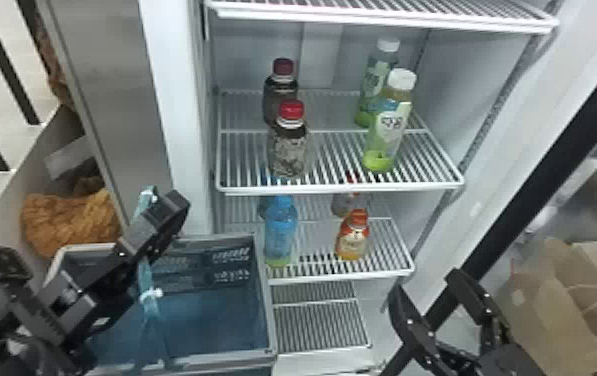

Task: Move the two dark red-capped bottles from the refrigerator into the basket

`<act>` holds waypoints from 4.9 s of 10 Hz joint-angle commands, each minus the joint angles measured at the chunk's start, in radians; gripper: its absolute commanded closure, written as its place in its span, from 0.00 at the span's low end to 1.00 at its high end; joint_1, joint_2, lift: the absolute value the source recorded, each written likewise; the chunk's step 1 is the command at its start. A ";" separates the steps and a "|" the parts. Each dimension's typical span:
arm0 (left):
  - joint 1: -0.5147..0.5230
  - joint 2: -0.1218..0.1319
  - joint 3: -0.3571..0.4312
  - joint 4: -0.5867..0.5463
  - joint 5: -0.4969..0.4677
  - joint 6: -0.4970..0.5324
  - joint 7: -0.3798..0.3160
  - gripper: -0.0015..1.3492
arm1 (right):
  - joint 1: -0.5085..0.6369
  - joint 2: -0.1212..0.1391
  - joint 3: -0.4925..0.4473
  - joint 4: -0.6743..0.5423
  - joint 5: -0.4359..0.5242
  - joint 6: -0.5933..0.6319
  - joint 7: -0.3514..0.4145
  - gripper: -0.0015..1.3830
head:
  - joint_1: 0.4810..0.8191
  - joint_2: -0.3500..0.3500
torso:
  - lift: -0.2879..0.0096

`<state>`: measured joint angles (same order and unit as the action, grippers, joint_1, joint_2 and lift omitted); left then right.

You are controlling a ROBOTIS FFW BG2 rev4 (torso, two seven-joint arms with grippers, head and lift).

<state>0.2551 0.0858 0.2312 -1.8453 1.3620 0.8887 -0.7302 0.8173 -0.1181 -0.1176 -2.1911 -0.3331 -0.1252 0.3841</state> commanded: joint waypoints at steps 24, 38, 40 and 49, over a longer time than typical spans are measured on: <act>-0.002 0.002 -0.004 0.001 0.006 0.000 0.002 0.89 | -0.302 -0.035 0.144 -0.026 0.022 0.260 -0.048 0.15 | 0.63 0.46 | 0.85; -0.005 0.006 -0.006 0.001 0.010 0.000 0.002 0.89 | -0.663 -0.048 0.303 0.163 0.078 0.437 -0.139 0.15 | 0.63 0.56 | 0.85; -0.007 0.008 -0.008 0.001 0.010 0.000 0.002 0.89 | -0.692 -0.045 0.315 0.182 0.078 0.447 -0.159 0.15 | 0.63 0.57 | 0.85; -0.010 0.015 -0.010 0.001 0.012 0.000 0.002 0.89 | -0.920 -0.029 0.389 0.445 0.046 0.429 -0.182 0.15 | 0.63 0.59 | 0.85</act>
<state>0.2469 0.1006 0.2214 -1.8444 1.3740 0.8884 -0.7286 -0.0841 -0.1482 0.2624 -1.7654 -0.2800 0.3069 0.2023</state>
